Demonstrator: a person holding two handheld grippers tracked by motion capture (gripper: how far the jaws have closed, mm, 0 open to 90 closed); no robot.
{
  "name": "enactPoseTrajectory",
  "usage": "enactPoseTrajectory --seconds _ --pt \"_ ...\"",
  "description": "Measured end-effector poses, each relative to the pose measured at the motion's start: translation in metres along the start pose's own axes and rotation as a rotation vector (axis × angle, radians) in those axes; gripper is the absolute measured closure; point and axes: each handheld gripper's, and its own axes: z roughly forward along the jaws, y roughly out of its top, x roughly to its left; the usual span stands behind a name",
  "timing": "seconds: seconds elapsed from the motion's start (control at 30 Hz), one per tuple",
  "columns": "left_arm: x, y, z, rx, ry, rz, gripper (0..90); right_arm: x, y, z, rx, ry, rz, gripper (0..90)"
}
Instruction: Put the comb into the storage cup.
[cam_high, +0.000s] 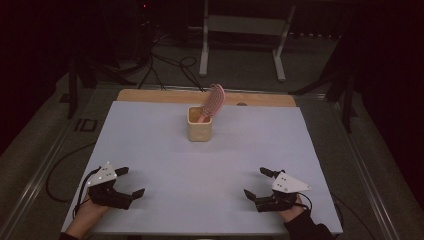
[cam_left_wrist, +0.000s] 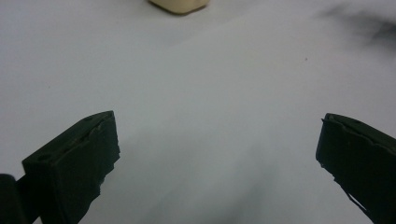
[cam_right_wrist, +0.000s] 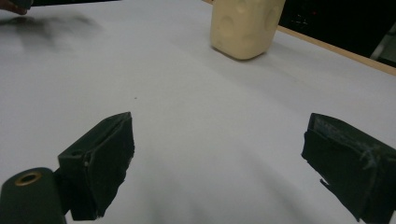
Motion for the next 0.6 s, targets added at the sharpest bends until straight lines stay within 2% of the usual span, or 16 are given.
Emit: enactPoseTrajectory --seconds 0.07,0.13,0.23,0.43,0.6 --pt "-0.001 -0.005 -0.001 -0.013 0.03 -0.02 0.0 0.0 0.0 0.0 0.002 0.0 0.001 8.8" --pt "-0.002 -0.006 -0.002 -0.015 0.041 -0.026 0.0 0.0 0.0 0.0 0.004 0.001 -0.002 8.8" --pt "-0.006 -0.012 0.001 0.007 0.077 -0.011 0.0 -0.001 -0.001 0.0 0.004 0.0 0.003 8.8" --pt "-0.008 -0.011 -0.001 -0.019 0.086 -0.006 0.0 0.0 0.0 0.0 0.006 0.005 -0.003 8.8" --pt "-0.009 -0.012 0.0 -0.03 0.116 0.008 0.0 0.0 0.0 0.002 0.007 0.014 -0.017 8.8"
